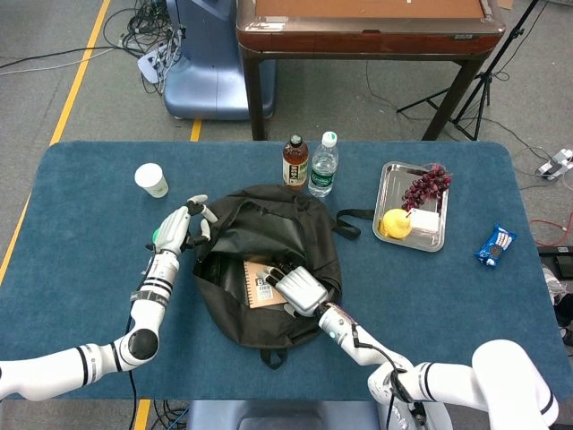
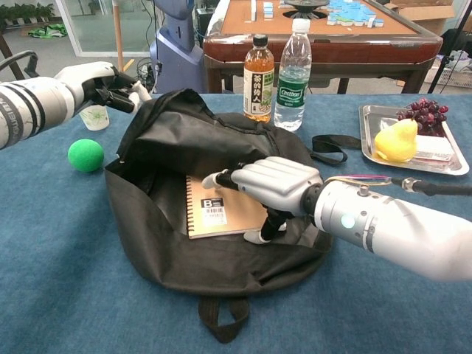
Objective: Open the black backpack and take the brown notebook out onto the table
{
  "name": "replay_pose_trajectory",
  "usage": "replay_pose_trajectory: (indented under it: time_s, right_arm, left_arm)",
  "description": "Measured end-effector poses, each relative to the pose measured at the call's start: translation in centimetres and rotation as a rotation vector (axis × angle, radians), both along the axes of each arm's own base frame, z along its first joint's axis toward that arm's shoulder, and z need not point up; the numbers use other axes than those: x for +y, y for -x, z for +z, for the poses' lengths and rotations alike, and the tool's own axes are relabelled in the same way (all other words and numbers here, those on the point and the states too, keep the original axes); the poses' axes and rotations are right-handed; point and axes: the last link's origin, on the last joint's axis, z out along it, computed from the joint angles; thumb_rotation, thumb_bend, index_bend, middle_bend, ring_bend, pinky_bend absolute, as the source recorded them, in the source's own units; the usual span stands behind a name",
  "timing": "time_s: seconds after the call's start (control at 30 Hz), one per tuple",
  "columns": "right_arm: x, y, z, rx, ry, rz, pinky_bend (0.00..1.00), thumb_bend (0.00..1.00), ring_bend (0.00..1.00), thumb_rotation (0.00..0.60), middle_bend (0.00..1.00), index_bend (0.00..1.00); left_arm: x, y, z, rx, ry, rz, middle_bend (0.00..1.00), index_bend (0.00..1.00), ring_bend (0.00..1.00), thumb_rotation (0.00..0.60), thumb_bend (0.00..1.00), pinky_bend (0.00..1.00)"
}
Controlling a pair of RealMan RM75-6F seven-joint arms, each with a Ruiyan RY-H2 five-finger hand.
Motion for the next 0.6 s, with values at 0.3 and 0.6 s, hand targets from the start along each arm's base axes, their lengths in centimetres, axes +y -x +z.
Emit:
replay_pose_trajectory:
  time_s: [0.3,0.6]
  right_arm:
    - [0.1,0.1,-0.7,0.003,0.023,0.01,0.07,0.29,0.02,0.6,0.11,0.11]
    - [-0.2,0.6,-1.3,0.014,0.035,0.0,0.07,0.29,0.02,0.6,0.1,0.11]
  left_arm:
    - [0.0,0.0,0.0,-0.005,0.002,0.001,0.14,0.48,0.14,0.6,0.63,0.1]
    - [0.0,0.3,0.1,-0.006,0.0,0.008,0.14,0.48,0.14,0.6,0.63,0.1]
